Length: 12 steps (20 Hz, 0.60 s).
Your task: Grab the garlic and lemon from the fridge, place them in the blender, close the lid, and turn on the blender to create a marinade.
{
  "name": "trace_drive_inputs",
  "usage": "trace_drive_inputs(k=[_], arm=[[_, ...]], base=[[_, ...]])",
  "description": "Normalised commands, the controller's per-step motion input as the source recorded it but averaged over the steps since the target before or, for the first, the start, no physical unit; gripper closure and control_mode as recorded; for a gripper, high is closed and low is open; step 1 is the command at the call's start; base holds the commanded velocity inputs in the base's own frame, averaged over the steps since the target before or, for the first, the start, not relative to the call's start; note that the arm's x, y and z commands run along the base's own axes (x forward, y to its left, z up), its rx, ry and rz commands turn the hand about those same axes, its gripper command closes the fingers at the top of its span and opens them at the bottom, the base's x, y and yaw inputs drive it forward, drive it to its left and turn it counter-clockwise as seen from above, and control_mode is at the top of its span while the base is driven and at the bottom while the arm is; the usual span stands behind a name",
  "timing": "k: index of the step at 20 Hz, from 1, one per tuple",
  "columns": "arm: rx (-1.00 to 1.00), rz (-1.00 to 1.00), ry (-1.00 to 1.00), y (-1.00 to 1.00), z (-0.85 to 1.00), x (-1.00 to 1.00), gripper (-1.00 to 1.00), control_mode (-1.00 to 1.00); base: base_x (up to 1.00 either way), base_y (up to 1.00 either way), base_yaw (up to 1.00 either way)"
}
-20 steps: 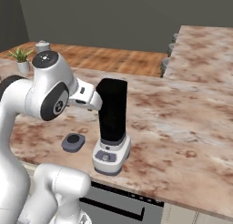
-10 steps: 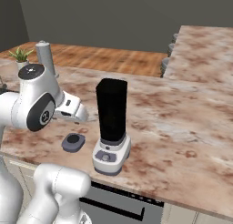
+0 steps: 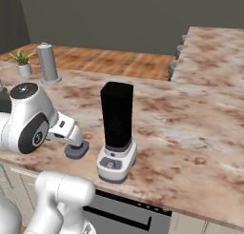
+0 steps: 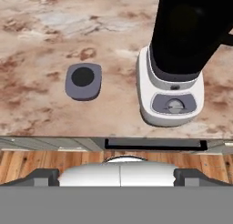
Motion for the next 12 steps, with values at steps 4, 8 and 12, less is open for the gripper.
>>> trace_drive_inputs(k=[4,8,12], arm=[[0.0,0.0,0.0,0.0,0.0,0.0,-1.0,1.0],[0.0,0.0,0.0,0.0,0.0,0.0,-1.0,1.0],[0.0,0.0,0.0,0.0,0.0,0.0,-1.0,1.0]], base=[[-0.71,0.0,-0.13],[-0.47,0.02,-0.55],[-0.13,0.0,-0.81]])
